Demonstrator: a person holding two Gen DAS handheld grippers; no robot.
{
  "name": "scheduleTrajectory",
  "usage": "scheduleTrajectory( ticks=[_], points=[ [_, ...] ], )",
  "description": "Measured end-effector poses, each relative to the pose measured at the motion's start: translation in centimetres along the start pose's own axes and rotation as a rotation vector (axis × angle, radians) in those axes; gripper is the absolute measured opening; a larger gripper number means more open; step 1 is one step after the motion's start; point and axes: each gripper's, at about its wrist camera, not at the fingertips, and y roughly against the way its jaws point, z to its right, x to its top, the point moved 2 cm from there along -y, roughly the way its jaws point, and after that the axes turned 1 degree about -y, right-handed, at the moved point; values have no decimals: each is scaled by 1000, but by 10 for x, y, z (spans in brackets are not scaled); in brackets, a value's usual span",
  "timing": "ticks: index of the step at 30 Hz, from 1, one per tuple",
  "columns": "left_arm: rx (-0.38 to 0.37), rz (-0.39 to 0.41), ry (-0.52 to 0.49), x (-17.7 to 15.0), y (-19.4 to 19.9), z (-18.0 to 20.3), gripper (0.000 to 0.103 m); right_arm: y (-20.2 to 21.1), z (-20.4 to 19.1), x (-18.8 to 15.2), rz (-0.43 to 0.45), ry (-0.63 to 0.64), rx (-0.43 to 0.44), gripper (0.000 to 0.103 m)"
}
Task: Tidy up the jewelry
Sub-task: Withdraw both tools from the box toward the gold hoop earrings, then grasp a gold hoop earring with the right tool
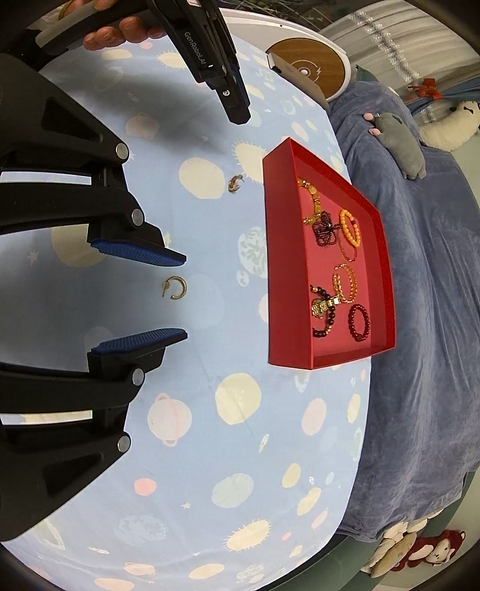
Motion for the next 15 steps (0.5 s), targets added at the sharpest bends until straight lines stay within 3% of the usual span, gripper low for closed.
scheduleTrajectory(
  ticks=[15],
  points=[
    [-26,-43,10,-7,-9,-2,26,-30,-10,-2,-42,34,-17,34]
  ],
)
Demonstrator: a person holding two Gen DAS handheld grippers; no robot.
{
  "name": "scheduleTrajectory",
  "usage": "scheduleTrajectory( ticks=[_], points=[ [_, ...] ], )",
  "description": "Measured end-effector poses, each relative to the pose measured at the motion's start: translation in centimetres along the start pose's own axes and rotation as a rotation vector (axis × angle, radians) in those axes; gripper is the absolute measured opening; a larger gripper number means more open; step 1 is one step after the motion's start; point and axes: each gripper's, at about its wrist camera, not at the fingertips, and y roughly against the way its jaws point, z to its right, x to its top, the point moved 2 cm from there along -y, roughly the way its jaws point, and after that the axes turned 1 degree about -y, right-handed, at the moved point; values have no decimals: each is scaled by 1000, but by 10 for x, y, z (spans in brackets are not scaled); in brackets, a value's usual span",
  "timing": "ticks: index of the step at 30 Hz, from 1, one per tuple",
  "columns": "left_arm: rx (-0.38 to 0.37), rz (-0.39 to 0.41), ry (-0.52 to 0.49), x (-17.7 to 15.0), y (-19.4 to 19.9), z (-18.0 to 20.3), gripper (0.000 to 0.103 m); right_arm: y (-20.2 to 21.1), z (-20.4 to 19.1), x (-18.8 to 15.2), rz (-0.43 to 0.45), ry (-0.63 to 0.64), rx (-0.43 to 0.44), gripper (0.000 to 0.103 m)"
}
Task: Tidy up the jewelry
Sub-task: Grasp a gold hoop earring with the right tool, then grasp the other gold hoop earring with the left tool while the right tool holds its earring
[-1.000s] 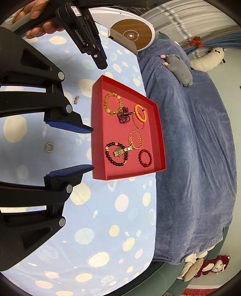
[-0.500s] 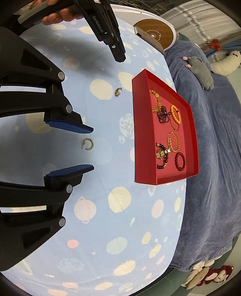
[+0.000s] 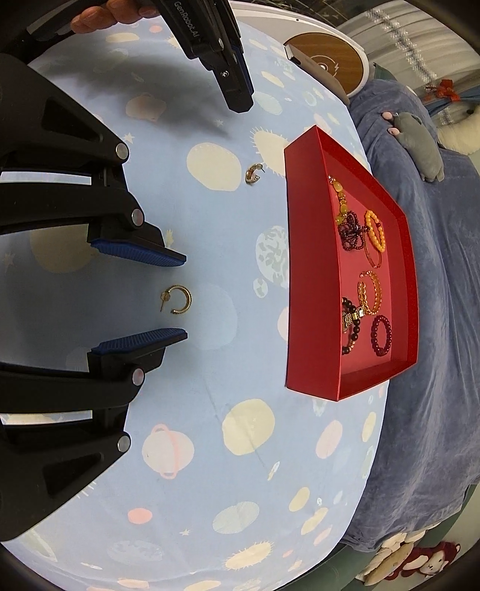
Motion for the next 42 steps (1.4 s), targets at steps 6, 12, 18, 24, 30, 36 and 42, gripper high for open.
scheduleTrajectory(
  ticks=[6,12,18,24,30,36,42],
  points=[
    [-6,-3,0,1,-1,3,26,-4,-3,-1,-3,21,-17,29],
    [-15,-10,-4,1,-7,8,26,-4,1,0,-2,20,-35,17],
    [-47,-23,-21,2,-19,25,26,5,3,3,14,7,-31,17],
    [-51,-21,-8,8,-36,35,29,9,7,6,18,-16,-18,17],
    [-30,-14,-6,14,-54,40,28,8,10,6,13,-26,-11,17],
    [-4,2,-31,14,-57,45,15,9,14,8,14,-41,-8,17],
    [-11,-4,-29,10,-47,43,15,14,12,12,26,-46,2,17]
  ],
)
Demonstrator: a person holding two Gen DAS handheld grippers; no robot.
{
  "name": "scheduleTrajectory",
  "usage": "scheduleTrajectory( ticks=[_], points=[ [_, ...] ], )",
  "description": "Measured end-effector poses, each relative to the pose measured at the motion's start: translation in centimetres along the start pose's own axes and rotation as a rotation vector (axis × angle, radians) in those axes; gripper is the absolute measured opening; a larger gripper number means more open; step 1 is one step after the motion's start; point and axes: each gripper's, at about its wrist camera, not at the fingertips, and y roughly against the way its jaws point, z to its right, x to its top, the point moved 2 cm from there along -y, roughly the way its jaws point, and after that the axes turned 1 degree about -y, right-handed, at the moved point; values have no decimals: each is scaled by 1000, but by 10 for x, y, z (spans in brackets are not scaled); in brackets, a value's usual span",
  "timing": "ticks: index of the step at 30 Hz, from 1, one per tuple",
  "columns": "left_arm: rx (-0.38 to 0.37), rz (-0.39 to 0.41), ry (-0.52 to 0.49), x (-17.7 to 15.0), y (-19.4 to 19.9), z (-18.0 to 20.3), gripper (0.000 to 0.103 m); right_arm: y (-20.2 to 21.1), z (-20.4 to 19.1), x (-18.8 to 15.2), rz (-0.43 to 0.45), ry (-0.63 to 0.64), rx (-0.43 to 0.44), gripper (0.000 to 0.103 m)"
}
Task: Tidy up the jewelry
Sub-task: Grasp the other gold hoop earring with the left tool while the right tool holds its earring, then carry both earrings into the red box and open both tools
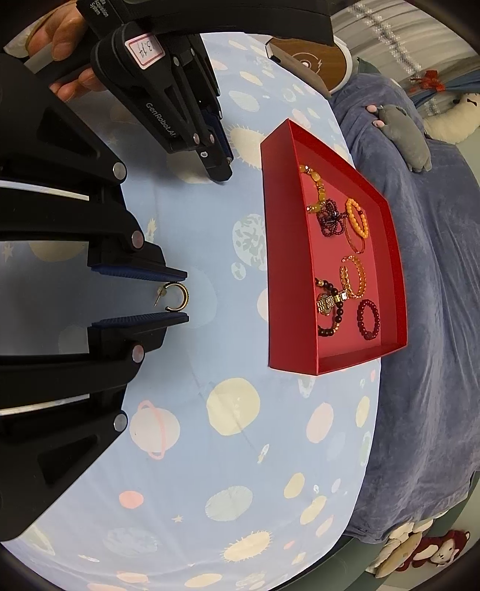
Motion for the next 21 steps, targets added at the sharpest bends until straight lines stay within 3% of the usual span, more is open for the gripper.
scheduleTrajectory(
  ticks=[8,21],
  points=[
    [-21,21,3,-2,27,-2,15,11,-9,11,35,-5,18,17],
    [-21,35,32,1,36,-10,15,14,-23,18,53,1,38,16]
  ],
)
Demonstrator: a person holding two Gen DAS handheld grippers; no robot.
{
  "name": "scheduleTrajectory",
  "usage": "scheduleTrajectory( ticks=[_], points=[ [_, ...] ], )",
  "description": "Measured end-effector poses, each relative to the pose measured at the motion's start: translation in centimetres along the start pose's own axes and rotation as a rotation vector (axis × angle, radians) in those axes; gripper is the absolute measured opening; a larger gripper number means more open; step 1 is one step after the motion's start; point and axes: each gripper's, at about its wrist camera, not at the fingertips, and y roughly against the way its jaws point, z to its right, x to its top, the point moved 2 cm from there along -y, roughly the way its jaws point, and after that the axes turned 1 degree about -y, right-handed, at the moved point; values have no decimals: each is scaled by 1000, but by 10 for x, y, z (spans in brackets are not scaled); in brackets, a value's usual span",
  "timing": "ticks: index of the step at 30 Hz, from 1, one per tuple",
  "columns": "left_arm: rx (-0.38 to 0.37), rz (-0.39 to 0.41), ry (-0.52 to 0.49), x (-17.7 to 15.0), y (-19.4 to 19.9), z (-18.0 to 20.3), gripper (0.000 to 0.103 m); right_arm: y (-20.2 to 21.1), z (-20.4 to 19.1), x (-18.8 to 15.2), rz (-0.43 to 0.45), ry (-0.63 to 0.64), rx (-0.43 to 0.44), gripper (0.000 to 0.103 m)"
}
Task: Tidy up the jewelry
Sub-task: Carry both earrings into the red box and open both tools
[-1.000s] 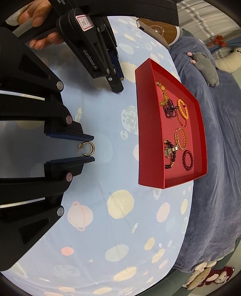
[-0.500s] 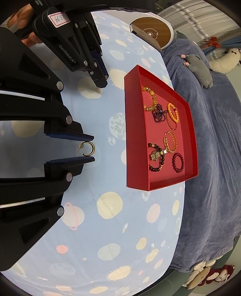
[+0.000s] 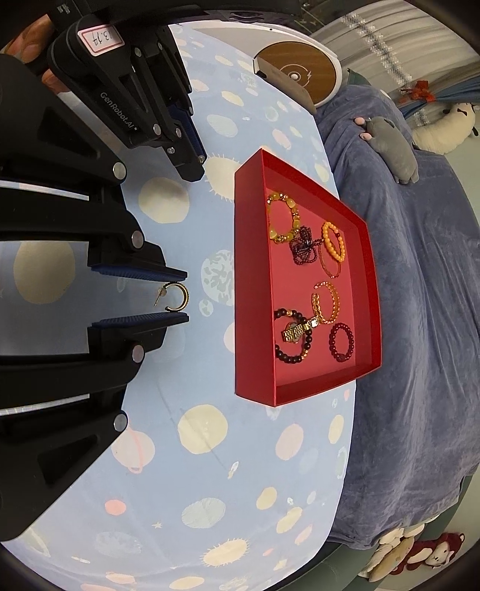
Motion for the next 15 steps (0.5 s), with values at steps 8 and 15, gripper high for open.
scheduleTrajectory(
  ticks=[8,15],
  points=[
    [-4,25,2,7,10,4,15,11,-5,13,37,-17,15,17],
    [-13,46,16,14,18,2,15,15,-7,21,55,-24,24,16]
  ],
)
